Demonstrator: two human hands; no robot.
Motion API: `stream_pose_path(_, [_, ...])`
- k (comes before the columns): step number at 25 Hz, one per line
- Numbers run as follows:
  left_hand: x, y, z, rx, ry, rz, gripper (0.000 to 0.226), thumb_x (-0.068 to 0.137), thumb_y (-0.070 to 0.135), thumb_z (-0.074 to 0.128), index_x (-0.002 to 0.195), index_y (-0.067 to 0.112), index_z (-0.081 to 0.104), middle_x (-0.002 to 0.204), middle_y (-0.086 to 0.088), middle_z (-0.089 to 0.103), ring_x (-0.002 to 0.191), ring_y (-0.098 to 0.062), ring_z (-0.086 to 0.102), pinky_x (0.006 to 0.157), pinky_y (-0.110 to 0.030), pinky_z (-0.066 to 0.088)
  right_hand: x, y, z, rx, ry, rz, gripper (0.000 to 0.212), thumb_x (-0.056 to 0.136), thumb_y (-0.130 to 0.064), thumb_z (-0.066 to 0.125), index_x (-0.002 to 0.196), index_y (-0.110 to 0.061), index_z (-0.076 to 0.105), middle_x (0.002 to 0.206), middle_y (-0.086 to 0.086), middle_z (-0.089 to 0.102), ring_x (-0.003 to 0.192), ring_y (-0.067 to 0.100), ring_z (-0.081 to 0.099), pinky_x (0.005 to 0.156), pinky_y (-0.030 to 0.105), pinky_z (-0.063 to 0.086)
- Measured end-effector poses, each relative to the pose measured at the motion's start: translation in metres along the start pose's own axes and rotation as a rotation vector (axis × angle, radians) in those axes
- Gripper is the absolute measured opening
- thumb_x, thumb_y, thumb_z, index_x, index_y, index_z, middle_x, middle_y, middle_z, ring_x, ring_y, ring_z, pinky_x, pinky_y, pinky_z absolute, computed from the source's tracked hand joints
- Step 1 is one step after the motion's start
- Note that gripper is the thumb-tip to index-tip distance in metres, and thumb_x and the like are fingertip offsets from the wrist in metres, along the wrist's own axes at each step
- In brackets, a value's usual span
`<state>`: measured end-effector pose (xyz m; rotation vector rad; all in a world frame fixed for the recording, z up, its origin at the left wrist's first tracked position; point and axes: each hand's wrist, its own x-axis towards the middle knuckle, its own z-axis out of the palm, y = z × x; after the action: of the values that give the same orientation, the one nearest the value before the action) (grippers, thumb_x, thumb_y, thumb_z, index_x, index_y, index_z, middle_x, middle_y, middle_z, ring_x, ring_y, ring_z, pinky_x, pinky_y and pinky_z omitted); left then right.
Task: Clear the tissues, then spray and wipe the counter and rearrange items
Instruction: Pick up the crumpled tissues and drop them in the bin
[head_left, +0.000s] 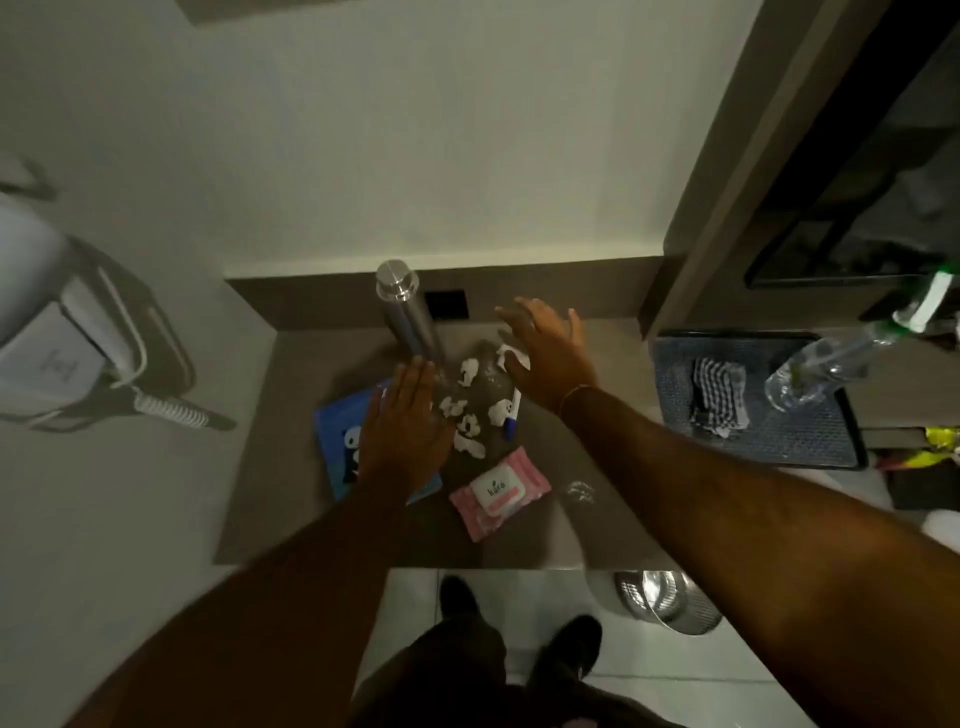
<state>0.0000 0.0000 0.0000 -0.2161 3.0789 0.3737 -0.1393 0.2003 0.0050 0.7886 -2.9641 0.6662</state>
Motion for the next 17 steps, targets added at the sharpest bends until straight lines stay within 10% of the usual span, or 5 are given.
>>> stream_pose_path(6, [0.032, -0.029, 0.066, -0.073, -0.357, -0.169, 0.102, 0.089, 0.062, 0.060, 0.164, 0.022, 0.004, 0.174, -0.008, 0.011, 0.161, -0.032, 0.011, 0.130, -0.056, 0.016, 0.034, 0.022, 0.070, -0.069, -0.445, 0.270, 0.073, 0.094, -0.049, 0.064, 0.159, -0.034, 0.036, 0.169, 0.009, 0.032, 0.155, 0.035, 0.032, 0.127, 0.060, 0.014])
stream_pose_path(11, [0.052, -0.046, 0.114, 0.050, -0.398, -0.132, 0.120, 0.075, 0.091, 0.047, 0.164, 0.027, -0.004, 0.175, -0.009, 0.001, 0.159, -0.044, 0.007, 0.125, -0.067, 0.009, 0.060, 0.038, 0.111, -0.100, -0.479, 0.378, 0.067, 0.095, -0.036, 0.063, 0.158, -0.028, 0.041, 0.164, 0.010, 0.041, 0.148, 0.037, 0.042, 0.123, 0.056, 0.025])
stream_pose_path(17, [0.067, -0.063, 0.132, -0.045, -0.402, -0.063, 0.119, 0.074, 0.077, 0.066, 0.162, 0.037, -0.002, 0.173, -0.010, -0.003, 0.158, -0.045, 0.003, 0.124, -0.068, 0.014, 0.078, 0.045, 0.133, -0.275, -0.467, 0.397, 0.052, 0.094, -0.039, 0.064, 0.143, -0.024, 0.056, 0.144, 0.010, 0.060, 0.134, 0.039, 0.054, 0.118, 0.055, 0.030])
